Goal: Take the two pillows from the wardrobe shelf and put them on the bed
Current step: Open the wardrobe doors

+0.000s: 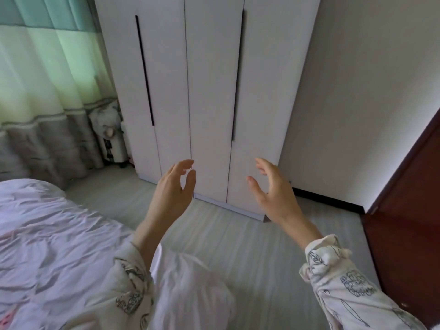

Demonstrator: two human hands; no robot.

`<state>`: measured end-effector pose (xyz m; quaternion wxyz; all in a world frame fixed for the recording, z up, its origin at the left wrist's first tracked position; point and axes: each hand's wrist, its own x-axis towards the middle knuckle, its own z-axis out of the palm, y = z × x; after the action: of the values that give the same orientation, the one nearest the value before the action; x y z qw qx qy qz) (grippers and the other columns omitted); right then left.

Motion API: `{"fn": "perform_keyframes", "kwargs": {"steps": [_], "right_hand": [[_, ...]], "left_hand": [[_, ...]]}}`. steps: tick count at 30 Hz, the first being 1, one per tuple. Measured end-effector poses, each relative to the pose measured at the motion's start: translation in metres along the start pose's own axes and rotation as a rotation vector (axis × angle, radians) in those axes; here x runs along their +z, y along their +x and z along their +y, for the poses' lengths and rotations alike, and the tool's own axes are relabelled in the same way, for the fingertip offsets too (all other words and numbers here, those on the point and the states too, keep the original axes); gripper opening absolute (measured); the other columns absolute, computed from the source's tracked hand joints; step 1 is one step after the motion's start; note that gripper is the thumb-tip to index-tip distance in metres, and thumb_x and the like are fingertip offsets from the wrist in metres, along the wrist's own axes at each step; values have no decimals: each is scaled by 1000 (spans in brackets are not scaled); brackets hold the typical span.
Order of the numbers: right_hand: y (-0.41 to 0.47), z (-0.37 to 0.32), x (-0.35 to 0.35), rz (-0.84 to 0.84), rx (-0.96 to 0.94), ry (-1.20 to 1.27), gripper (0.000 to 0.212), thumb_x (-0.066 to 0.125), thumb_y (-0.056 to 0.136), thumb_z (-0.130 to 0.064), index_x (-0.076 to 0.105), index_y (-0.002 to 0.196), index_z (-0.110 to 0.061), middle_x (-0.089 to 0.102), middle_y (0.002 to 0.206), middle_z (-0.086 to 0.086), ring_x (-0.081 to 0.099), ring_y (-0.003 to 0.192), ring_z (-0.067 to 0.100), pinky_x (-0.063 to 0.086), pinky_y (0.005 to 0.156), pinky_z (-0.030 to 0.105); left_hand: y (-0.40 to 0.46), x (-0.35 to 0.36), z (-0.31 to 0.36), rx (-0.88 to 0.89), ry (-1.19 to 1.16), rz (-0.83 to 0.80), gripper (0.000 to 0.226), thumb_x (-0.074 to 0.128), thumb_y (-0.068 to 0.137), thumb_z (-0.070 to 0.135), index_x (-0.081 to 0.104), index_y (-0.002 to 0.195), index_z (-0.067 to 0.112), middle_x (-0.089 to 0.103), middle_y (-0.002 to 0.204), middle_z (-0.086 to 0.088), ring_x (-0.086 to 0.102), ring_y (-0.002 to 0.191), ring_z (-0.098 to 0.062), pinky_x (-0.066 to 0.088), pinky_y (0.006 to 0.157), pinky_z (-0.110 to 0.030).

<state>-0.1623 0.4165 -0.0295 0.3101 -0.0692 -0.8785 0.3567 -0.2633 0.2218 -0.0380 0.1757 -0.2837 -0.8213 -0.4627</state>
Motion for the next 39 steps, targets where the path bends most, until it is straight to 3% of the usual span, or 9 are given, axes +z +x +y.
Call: {"fn": "perform_keyframes", "kwargs": {"steps": [5, 15, 19, 24, 33, 39], "right_hand": [[102, 70, 5, -17, -28, 19, 55, 48, 86, -47, 40, 136, -25, 51, 132, -4, 46, 121, 8, 33, 98, 25], [321, 182, 40, -170, -171, 122, 51, 53, 91, -38, 39, 138, -24, 51, 133, -4, 45, 123, 9, 33, 101, 24], [398, 201, 81, -245, -231, 127, 51, 53, 91, -38, 38, 138, -24, 51, 134, -3, 46, 123, 13, 35, 102, 30], [484, 217, 151, -336, -347, 95, 52, 51, 91, -39, 37, 139, -24, 50, 135, -2, 45, 123, 14, 31, 97, 25], [673, 194, 311, -363, -465, 80, 53, 54, 91, -34, 38, 140, -20, 50, 136, 2, 45, 126, 18, 34, 104, 32], [793, 183, 394, -339, -527, 30, 52, 55, 91, -28, 39, 139, -14, 48, 138, 7, 43, 127, 22, 33, 104, 32]], "left_hand": [[89, 76, -14, 7, 23, -28, 34, 43, 95, 25, 51, 126, 15, 60, 124, -2, 55, 108, -15, 41, 90, -28], [258, 185, -66, -98, 100, 109, 33, 44, 94, 25, 52, 125, 16, 60, 122, -2, 58, 106, -16, 45, 92, -33], [314, 189, -108, -170, 175, 178, 32, 47, 94, 23, 53, 124, 15, 62, 120, -2, 58, 100, -13, 43, 87, -29], [370, 183, -175, -250, 243, 239, 30, 47, 94, 19, 55, 123, 12, 62, 120, -6, 58, 98, -15, 43, 86, -29], [544, 144, -324, -315, 258, 238, 32, 47, 94, 25, 54, 125, 17, 62, 116, -6, 58, 98, -15, 45, 88, -31], [642, 118, -421, -358, 277, 246, 32, 47, 94, 26, 54, 125, 26, 62, 117, -3, 57, 89, -10, 41, 79, -25]]}}
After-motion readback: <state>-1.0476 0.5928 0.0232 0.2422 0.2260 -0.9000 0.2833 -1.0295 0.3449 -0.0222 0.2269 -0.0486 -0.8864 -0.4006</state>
